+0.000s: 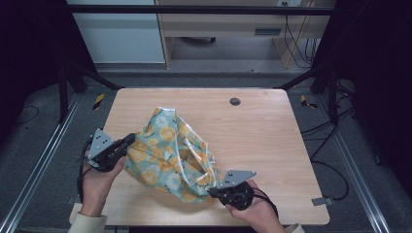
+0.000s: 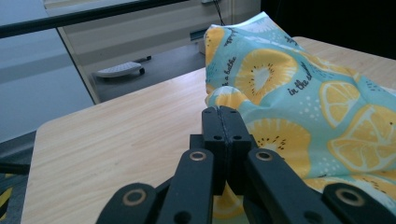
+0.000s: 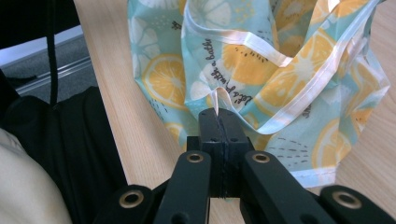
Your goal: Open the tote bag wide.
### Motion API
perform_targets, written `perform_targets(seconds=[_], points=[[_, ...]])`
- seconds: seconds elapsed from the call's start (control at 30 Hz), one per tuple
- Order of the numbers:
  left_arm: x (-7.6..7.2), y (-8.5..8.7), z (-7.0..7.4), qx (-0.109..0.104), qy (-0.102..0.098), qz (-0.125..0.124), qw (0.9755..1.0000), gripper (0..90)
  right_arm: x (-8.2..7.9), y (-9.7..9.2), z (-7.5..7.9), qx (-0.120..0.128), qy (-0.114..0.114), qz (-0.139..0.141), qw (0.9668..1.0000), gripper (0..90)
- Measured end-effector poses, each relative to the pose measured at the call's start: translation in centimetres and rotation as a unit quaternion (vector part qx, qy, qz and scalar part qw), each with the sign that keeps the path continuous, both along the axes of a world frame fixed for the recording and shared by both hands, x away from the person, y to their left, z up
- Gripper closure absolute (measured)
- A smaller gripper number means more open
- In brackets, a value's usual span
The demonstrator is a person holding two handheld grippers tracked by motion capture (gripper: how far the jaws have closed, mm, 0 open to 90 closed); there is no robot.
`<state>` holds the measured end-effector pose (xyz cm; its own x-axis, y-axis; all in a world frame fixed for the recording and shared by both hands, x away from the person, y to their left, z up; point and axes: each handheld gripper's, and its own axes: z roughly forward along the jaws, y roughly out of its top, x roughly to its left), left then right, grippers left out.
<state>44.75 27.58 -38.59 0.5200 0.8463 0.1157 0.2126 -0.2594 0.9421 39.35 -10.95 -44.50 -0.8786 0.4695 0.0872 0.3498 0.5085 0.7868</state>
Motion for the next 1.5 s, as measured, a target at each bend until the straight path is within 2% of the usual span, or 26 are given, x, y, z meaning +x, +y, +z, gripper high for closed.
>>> perform_targets(seconds=[0.13, 0.23, 0.27, 0.5, 0.73, 1.0, 1.13, 1.3, 1.37, 1.5], points=[[-1.2, 0.7, -0.6, -0.006, 0.003, -0.004, 1.0000, 90.0, -0.1, 0.2, -0.4, -0.013, 0.002, -0.002, 0.9999, 90.0], [-1.5, 0.9, -0.7, -0.013, 0.003, -0.006, 0.9999, 90.0, -0.1, 0.2, -0.7, -0.016, 0.005, -0.002, 0.9999, 90.0], [-1.6, 0.9, -0.7, -0.013, 0.004, -0.008, 0.9999, 90.0, -0.1, 0.2, -0.8, -0.024, 0.005, -0.002, 0.9997, 90.0], [-2.8, 1.2, -1.3, -0.016, 0.011, -0.017, 0.9997, 90.0, 0.4, -0.4, -1.2, -0.025, 0.017, -0.013, 0.9995, 90.0], [-3.8, 1.6, -2.1, -0.007, 0.019, -0.031, 0.9993, 90.0, 0.7, -0.7, -1.6, -0.031, 0.025, -0.017, 0.9991, 90.0], [-4.2, 1.4, -3.3, 0.033, 0.043, -0.052, 0.9972, 90.0, 1.1, -1.3, -1.7, -0.034, 0.030, -0.030, 0.9985, 90.0], [-3.9, 1.1, -4.1, 0.052, 0.062, -0.063, 0.9947, 90.0, 1.4, -1.8, -1.8, -0.033, 0.031, -0.040, 0.9982, 90.0], [-3.4, 1.0, -5.0, 0.076, 0.088, -0.075, 0.9904, 90.0, 1.6, -2.1, -1.9, -0.031, 0.030, -0.042, 0.9982, 90.0], [-3.3, 0.9, -5.3, 0.078, 0.095, -0.076, 0.9895, 90.0, 1.7, -2.1, -1.9, -0.031, 0.034, -0.047, 0.9978, 90.0], [-3.1, 0.8, -5.9, 0.096, 0.104, -0.075, 0.9870, 90.0, 1.9, -2.2, -2.0, -0.031, 0.028, -0.048, 0.9979, 90.0]])
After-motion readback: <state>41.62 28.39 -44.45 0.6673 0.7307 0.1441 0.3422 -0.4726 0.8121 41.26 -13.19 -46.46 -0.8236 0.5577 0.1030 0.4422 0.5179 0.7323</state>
